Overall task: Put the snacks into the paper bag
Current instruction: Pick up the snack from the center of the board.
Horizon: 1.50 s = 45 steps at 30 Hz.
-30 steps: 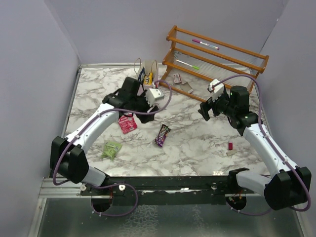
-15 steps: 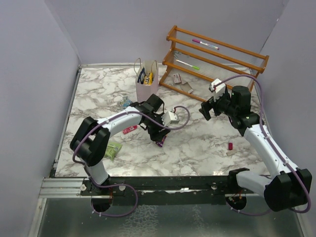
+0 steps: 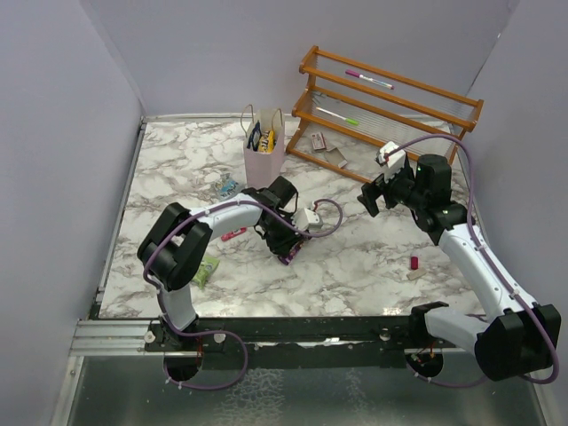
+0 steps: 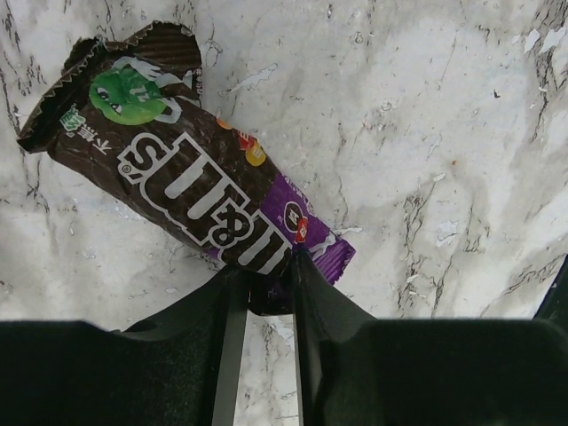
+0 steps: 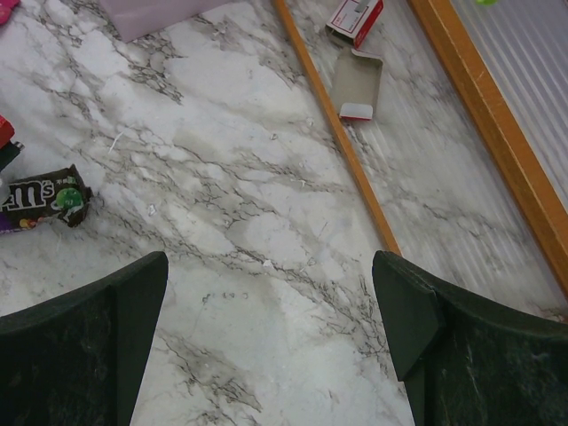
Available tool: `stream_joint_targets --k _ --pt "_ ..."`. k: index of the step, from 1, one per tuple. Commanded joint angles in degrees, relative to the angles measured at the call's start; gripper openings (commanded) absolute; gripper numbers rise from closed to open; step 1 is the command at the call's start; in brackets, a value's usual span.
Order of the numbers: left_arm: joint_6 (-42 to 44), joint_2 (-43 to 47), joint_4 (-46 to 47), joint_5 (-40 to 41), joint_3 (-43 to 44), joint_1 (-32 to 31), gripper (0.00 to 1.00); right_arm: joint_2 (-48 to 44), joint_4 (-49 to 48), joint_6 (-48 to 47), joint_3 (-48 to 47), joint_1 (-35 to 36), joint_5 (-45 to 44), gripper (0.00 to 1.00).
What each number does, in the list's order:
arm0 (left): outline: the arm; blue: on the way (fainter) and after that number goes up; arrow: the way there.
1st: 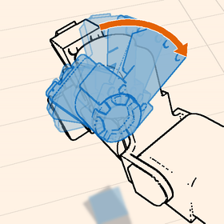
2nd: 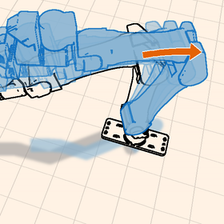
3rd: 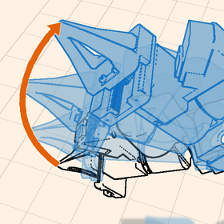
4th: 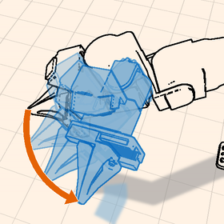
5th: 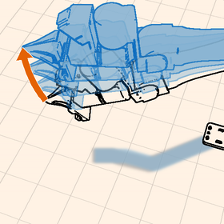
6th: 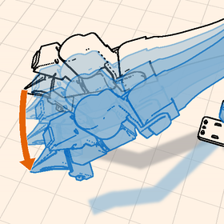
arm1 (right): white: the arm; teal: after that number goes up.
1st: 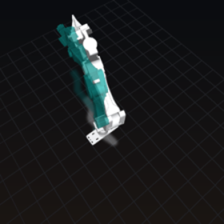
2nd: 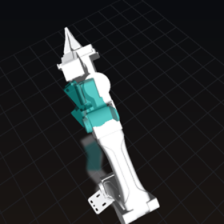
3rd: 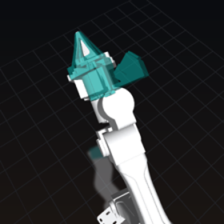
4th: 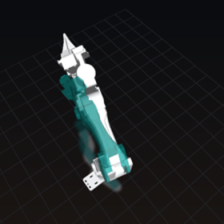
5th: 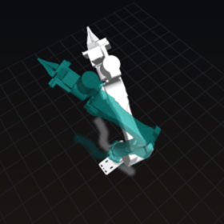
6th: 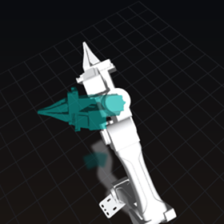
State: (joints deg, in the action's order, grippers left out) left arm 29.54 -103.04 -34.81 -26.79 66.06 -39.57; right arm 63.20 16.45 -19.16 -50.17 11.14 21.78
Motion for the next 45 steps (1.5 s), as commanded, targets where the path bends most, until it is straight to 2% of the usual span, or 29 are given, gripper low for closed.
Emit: stream_joint_targets --k 1,14,22,34,45 --pt "1.02 0.53 0.42 0.51 -0.80 -0.40 0.24 -0.45 -0.54 -0.34 0.43 -0.33 1.32 0.99" --pt "4.76 3.38 -4.48 3.67 1.33 -0.41 0.00 -0.33 -0.37 -0.53 0.42 -0.33 1.69 0.99" --pt "8.05 8.27 -8.77 7.42 3.68 -0.42 0.00 -0.17 -0.28 -0.62 0.39 -0.33 1.95 0.99" --pt "9.36 16.22 -13.34 19.93 9.44 0.56 0.00 -0.10 -0.11 -0.70 0.36 -0.37 2.39 0.99" --pt "7.42 25.92 -7.15 30.38 14.57 2.03 0.00 -0.09 0.05 -0.79 0.35 -0.33 2.86 0.99"
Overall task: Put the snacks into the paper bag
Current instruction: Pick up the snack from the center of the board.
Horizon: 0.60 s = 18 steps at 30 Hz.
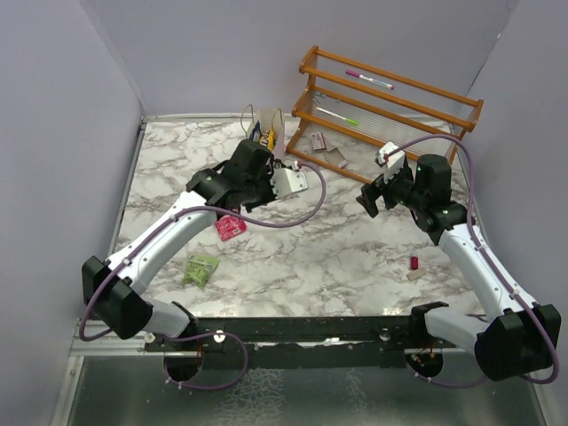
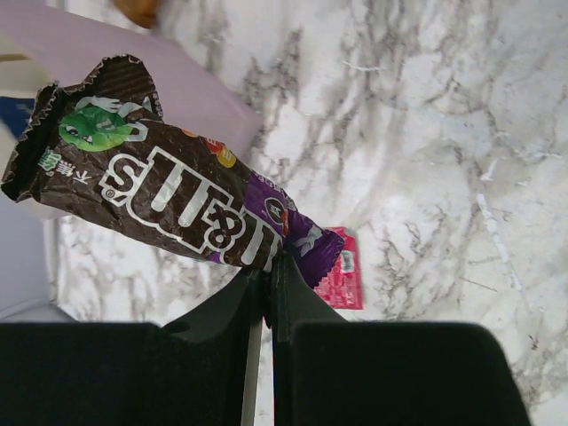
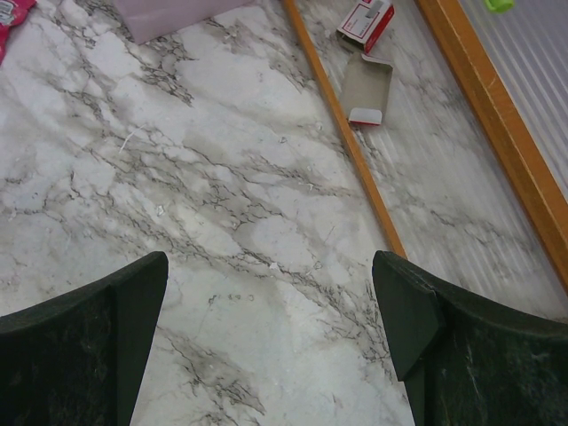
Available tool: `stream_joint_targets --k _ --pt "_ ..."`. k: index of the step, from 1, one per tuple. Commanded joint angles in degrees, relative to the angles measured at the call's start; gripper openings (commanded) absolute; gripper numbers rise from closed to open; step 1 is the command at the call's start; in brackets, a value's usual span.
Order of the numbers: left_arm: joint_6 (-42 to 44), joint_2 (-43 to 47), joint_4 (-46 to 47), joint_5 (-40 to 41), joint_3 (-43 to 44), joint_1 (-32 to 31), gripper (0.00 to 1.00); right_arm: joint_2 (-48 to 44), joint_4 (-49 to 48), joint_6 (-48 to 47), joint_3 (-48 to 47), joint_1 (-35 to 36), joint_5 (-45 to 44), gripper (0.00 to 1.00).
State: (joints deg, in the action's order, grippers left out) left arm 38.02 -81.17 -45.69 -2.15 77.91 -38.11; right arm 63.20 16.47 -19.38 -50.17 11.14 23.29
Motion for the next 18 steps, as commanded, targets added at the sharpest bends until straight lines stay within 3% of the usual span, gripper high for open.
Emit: stream_joint_targets --k 1,8,18 --pt "-1.34 4.26 4.06 6.72 3.57 0.75 0.00 -0.01 0.05 -0.57 0.29 -0.33 1.45 0.99" --pt "-4.81 0.46 3.13 10.28 13.66 4.36 0.00 -0.13 0.05 -0.57 0.26 -0.33 1.40 0.99" --pt "-7.59 -10.71 1.35 8.37 27.67 7.80 0.00 -0.16 0.05 -0.57 0.30 -0.38 1.41 0.99"
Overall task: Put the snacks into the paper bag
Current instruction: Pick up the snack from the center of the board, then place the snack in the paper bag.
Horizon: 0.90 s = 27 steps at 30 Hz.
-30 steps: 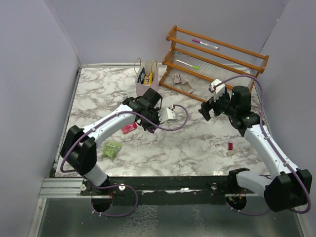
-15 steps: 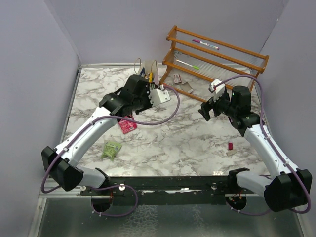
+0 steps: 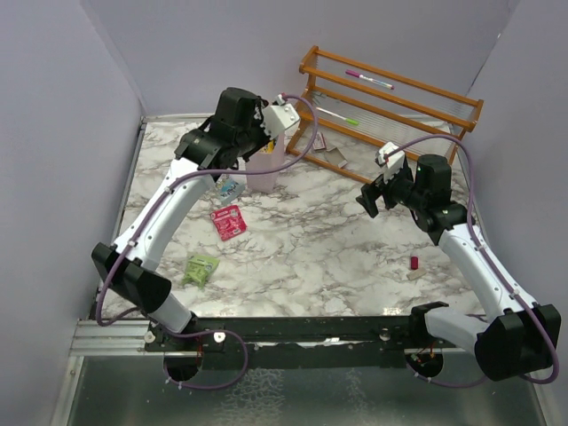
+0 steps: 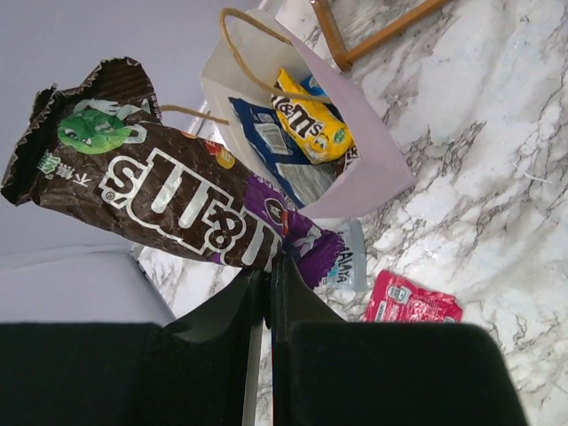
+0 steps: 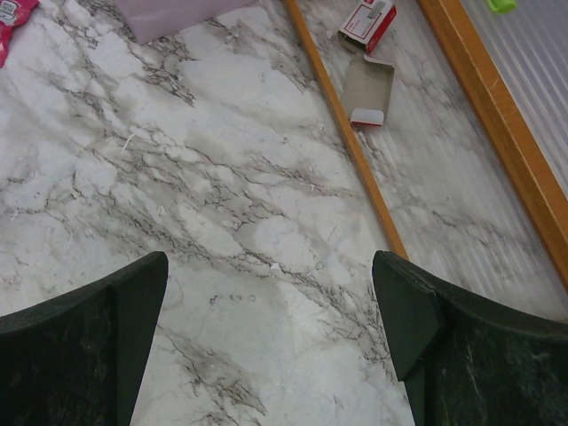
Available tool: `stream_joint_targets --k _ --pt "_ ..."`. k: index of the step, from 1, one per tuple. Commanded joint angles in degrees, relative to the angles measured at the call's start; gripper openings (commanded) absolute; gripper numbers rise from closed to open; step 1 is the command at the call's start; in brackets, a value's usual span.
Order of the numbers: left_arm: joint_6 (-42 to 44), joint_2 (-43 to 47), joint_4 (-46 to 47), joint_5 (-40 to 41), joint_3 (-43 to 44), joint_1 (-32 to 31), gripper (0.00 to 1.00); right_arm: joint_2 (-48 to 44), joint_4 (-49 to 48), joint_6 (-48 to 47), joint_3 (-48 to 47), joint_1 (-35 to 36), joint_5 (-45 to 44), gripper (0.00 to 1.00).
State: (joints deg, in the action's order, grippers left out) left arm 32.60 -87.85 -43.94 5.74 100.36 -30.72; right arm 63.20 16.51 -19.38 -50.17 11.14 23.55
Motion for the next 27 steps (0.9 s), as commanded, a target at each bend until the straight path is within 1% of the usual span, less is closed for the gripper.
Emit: stream_joint_targets --k 1,6,11,21,27 --pt "-2.31 -5.45 -0.82 0.39 6.61 0.60 0.00 -0.18 0.01 -0.57 0.31 -0.41 1.15 0.99" --pt "-3.42 -12.34 -3.38 0.18 13.23 1.94 0.00 -0.27 0.01 -0.58 0.27 -0.42 1.20 0.99" --pt "-4.98 -16.83 -5.78 -1.72 18.42 4.17 0.00 -0.28 0.10 -0.57 0.26 -0.42 1.32 0.99" --pt "-4.91 -21.02 -6.90 -4.35 21.10 4.88 0.00 -0.14 0.10 -0.56 0.32 -0.42 1.32 0.99" --pt "-4.67 -23.68 -7.05 -3.60 22.51 4.88 0.00 -0.06 0.08 -0.66 0.28 -0.42 1.32 0.99"
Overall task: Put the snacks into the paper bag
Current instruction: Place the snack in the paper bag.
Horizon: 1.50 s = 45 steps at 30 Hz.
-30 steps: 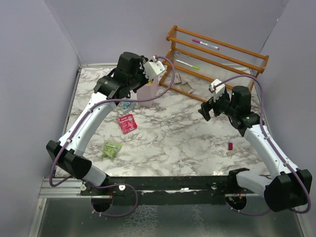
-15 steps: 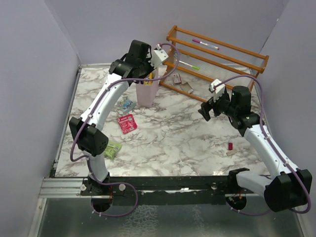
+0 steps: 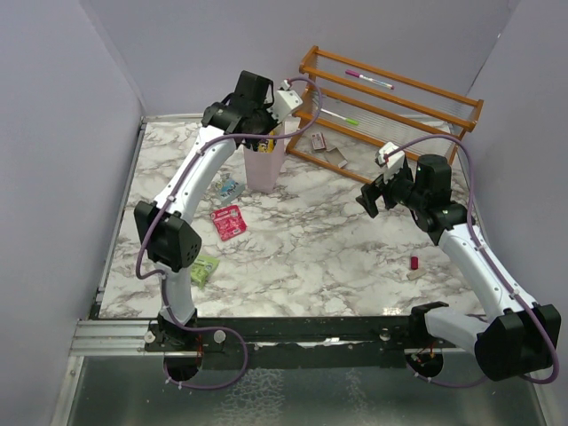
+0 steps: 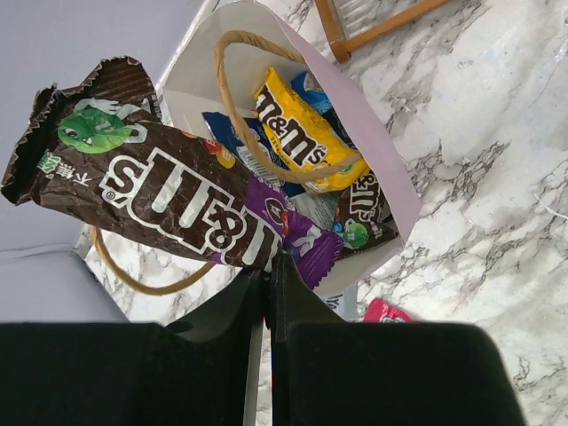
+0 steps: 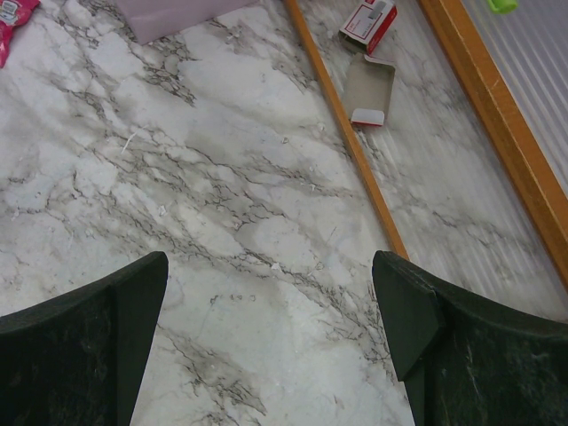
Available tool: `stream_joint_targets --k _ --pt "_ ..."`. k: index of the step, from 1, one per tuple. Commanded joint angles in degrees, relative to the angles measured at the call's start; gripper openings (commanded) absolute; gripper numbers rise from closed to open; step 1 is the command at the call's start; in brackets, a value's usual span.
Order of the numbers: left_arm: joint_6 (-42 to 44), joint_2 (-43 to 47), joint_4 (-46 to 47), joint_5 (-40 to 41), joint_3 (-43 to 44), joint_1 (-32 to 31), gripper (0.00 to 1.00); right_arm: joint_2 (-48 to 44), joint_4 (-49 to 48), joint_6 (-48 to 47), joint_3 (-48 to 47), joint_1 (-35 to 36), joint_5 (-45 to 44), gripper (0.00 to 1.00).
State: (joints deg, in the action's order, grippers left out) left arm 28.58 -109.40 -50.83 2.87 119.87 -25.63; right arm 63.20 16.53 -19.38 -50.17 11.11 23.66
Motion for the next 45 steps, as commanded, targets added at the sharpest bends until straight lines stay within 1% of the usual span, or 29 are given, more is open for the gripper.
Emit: stream_joint_targets --k 1,7,10,14,18,21,24,32,38,40,45 --pt "-0.63 -2.74 -0.37 -0.57 3.45 -0.21 0.00 -0.09 0.07 -0.65 0.33 -0.39 1.21 0.99" --pt "-0.79 -5.27 -0.09 -0.74 4.35 -0.22 0.00 -0.18 0.07 -0.66 0.26 -0.49 1.08 0.99" --pt "-1.09 -5.94 0.00 -1.05 4.39 -0.26 0.03 -0.17 0.07 -0.66 0.28 -0.48 1.10 0.99" --pt "-1.32 -5.76 0.48 -2.33 3.97 -0.23 0.12 -0.18 0.08 -0.66 0.29 -0.48 1.19 0.99" --pt "-1.66 -5.47 0.65 -2.55 3.98 -0.23 0.18 -0.18 0.06 -0.66 0.27 -0.48 1.16 0.99" --pt "-2.07 -5.43 0.33 -1.94 4.05 -0.22 0.31 -0.18 0.08 -0.66 0.26 -0.48 1.30 0.99" --pt "-2.37 -5.14 -0.17 -2.01 4.01 -0.17 0.37 -0.26 0.03 -0.66 0.33 -0.48 1.26 0.99" --pt "-2.81 -2.25 0.32 -2.40 2.64 -0.13 0.43 -0.26 0.08 -0.65 0.25 -0.48 1.26 0.99" --pt "-3.05 1.36 0.80 -3.61 -0.15 0.08 0.44 -0.27 0.12 -0.66 0.25 -0.48 1.28 0.99" --pt "-3.38 3.14 1.13 -4.41 -1.99 0.37 0.44 -0.27 0.16 -0.66 0.30 -0.48 1.20 0.99" --pt "-3.53 10.09 3.36 -6.73 -10.44 1.52 0.44 -0.42 0.16 -0.66 0.32 -0.48 1.30 0.99"
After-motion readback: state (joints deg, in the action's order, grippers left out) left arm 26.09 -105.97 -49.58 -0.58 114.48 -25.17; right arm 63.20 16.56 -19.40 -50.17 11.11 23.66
